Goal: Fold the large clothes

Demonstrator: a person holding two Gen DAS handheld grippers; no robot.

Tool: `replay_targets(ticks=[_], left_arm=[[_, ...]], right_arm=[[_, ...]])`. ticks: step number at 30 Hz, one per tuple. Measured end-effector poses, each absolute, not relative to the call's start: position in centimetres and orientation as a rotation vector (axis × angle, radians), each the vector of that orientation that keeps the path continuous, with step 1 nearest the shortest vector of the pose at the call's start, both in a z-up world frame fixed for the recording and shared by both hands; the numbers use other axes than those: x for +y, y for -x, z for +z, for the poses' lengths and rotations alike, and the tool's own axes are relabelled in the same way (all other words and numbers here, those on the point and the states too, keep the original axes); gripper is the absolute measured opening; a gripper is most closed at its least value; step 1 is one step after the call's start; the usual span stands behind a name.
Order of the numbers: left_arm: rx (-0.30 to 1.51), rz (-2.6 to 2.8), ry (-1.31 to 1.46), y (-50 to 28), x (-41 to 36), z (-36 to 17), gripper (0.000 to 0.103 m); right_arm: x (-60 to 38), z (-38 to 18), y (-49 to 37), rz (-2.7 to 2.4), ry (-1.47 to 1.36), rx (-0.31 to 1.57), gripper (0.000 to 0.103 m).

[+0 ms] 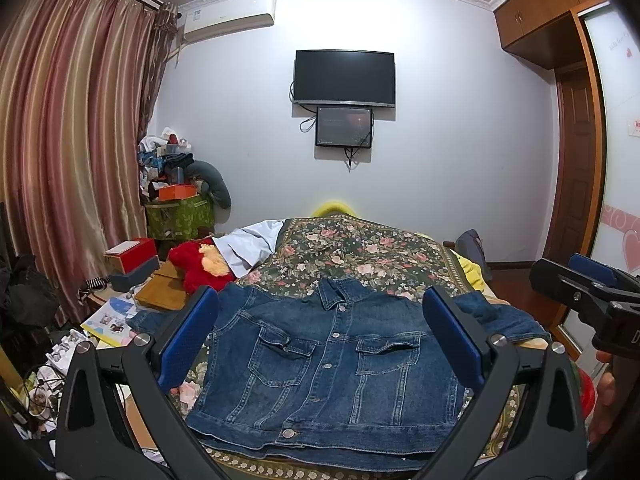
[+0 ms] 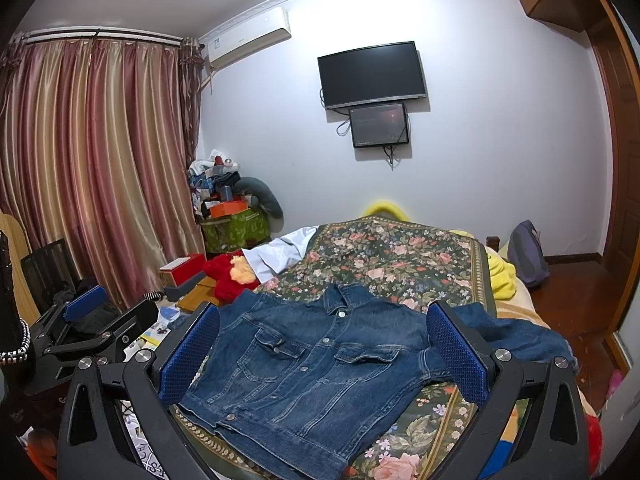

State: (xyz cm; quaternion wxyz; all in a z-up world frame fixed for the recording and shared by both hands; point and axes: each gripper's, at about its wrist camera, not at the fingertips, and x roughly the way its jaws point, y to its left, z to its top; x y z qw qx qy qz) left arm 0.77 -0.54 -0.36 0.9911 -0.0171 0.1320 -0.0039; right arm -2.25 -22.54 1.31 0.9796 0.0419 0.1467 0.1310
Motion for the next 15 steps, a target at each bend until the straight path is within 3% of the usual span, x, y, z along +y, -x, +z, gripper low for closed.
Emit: replay_targets(ticks=[15], left_arm=[[0.261,-0.005,0.033,-0.52,-0.72,-0.33,0.103]], right_arm=[[-22.54,1.22,2.19,0.264,-0.084,0.295,0.103]])
